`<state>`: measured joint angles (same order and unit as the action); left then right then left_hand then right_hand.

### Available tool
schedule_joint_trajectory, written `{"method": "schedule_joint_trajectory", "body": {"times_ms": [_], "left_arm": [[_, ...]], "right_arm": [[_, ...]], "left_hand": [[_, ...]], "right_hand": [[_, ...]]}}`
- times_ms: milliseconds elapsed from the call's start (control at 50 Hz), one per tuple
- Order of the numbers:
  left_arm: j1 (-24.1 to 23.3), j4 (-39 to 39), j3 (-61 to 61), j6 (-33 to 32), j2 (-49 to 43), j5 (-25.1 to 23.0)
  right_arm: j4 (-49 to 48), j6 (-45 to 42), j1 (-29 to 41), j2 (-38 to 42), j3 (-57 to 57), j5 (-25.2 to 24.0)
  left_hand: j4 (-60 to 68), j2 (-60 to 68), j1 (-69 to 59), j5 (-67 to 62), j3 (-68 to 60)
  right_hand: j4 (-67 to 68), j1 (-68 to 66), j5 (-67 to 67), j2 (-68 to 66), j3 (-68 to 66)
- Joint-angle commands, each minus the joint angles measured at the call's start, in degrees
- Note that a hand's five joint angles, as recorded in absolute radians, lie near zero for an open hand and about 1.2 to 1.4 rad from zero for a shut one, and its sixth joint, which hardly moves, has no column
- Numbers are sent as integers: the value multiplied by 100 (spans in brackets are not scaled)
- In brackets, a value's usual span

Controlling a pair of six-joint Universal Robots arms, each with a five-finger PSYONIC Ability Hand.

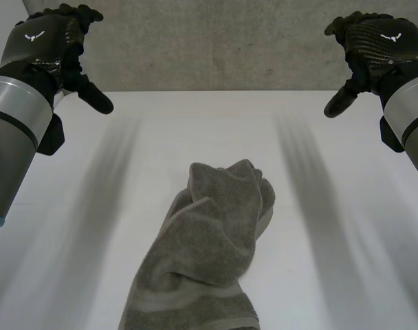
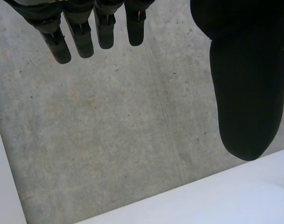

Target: Fold the towel.

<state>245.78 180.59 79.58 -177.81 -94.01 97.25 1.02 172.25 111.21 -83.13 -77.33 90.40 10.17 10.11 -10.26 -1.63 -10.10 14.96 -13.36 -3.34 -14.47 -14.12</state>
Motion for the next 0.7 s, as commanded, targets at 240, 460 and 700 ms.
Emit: {"method": "schedule_joint_trajectory", "body": {"times_ms": [240,460,700], "left_arm": [[-127,-129,-21,-8,32,31],[-355,-278,610,175,259,40],[-338,-252,2288,1309,436,-4]], "right_arm": [[-40,-261,-20,7,-27,-31],[-558,-1226,-12,227,8,-547],[-392,-2108,-21,1334,403,-3388]], "left_hand": [[55,61,-46,91,-62],[139,145,-130,7,-146],[190,195,-180,-44,-197]], "right_hand": [[-496,336,334,447,412],[-496,336,334,447,412],[-496,336,334,447,412]]}}
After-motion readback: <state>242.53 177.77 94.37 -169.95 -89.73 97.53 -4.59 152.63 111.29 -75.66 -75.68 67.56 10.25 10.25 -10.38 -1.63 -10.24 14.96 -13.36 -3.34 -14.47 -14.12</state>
